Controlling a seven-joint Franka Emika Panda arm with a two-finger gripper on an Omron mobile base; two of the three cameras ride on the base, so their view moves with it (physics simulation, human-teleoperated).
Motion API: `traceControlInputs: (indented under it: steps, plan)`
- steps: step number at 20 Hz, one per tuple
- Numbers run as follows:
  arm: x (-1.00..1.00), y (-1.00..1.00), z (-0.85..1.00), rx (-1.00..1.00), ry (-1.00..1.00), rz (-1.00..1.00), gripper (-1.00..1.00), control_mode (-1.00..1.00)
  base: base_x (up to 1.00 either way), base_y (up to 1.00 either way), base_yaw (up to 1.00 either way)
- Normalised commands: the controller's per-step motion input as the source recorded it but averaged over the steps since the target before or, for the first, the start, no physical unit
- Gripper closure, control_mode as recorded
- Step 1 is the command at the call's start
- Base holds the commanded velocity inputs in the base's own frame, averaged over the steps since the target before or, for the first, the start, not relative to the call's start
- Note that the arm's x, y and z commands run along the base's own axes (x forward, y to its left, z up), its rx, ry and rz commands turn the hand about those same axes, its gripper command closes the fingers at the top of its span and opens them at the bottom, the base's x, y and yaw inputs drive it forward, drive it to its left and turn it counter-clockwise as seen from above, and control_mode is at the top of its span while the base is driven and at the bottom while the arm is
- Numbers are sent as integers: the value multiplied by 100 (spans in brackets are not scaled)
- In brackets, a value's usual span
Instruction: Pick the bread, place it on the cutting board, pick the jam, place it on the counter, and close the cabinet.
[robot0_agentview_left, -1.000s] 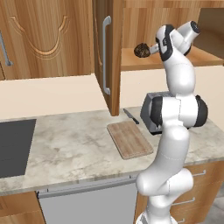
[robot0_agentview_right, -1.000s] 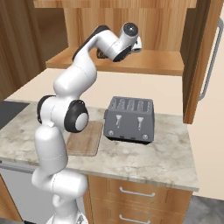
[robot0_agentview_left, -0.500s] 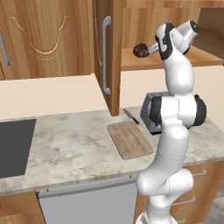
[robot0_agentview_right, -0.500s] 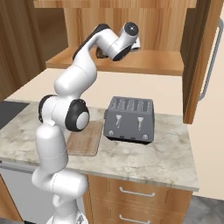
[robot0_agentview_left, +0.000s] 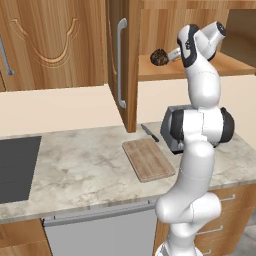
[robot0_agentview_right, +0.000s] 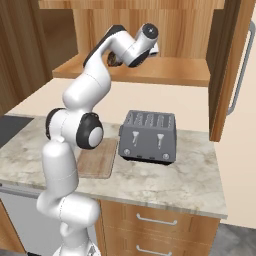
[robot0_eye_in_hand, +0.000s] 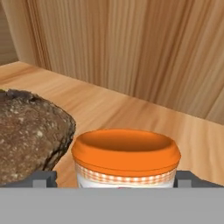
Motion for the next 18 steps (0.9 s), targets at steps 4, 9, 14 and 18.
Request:
traceControlInputs:
  steps: [4,9,14,18]
  plan:
    - [2,3,0,0,0,4,100,-100,0,0,0]
    - [0,1,0,0,0,2,100,-100,0,0,0]
    - [-5,0,2,0,0,0,100,-100,0,0,0]
    - [-17,0,1,0,0,0,100,-100,0,0,0]
